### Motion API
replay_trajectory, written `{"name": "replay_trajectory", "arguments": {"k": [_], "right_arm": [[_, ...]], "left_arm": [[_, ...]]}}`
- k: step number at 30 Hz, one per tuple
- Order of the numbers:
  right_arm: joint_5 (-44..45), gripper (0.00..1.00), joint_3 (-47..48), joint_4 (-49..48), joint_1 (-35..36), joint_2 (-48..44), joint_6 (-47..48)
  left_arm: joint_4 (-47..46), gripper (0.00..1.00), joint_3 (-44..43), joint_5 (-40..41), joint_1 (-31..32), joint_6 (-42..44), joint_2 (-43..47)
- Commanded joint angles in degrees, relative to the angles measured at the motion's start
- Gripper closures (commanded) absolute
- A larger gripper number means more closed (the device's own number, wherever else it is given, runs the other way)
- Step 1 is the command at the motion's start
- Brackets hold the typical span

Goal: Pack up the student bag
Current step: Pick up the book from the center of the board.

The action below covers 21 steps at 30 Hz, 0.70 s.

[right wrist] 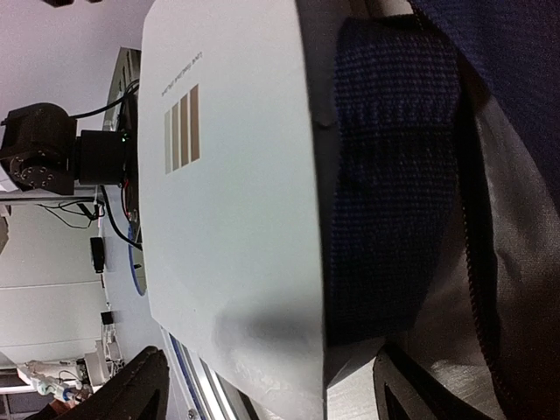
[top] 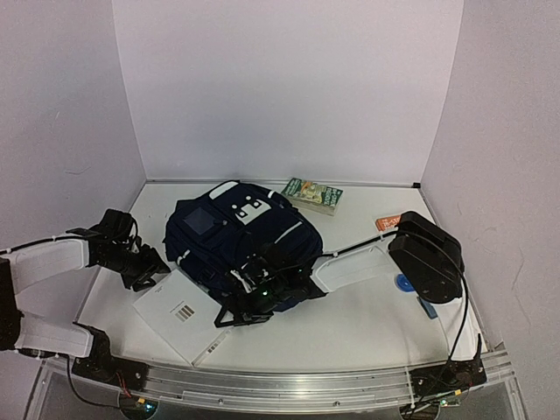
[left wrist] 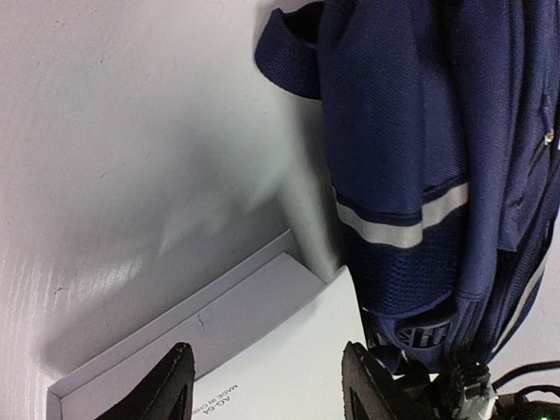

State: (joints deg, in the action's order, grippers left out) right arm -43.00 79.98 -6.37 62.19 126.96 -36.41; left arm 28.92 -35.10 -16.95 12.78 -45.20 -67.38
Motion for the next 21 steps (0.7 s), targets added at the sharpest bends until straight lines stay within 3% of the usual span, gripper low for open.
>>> {"name": "replay_trajectory", "arguments": {"k": [1,5,11,17,21], "right_arm": [[0.1,0.31,-1.4,-2.4,-0.1,-1.5,0.8],[-0.3,0.37,-2.8,-2.4,-1.3,-2.5,0.7],[-3.2,0.61,-3.4,-2.8,-1.7,-4.6,1.3],[-5.7,0.77,-5.6,-3.6,-1.7,-8.7,2.9],[-6.8,0.95,-6.3,-3.8,-1.7,-10.6,3.4]], "left_arm": [[-1.7,0.43,2.9,-6.8,2.1,-2.4,4.0],[-0.4,0.36,4.5,-4.7,2.6,-3.0,6.4],[-3.8,0.39,5.3,-7.1,2.7,-3.8,4.6],[-4.5,0.40,5.0,-7.0,2.7,-3.4,3.2],[-4.9,0.40,5.0,-7.3,2.7,-3.3,3.5]]}}
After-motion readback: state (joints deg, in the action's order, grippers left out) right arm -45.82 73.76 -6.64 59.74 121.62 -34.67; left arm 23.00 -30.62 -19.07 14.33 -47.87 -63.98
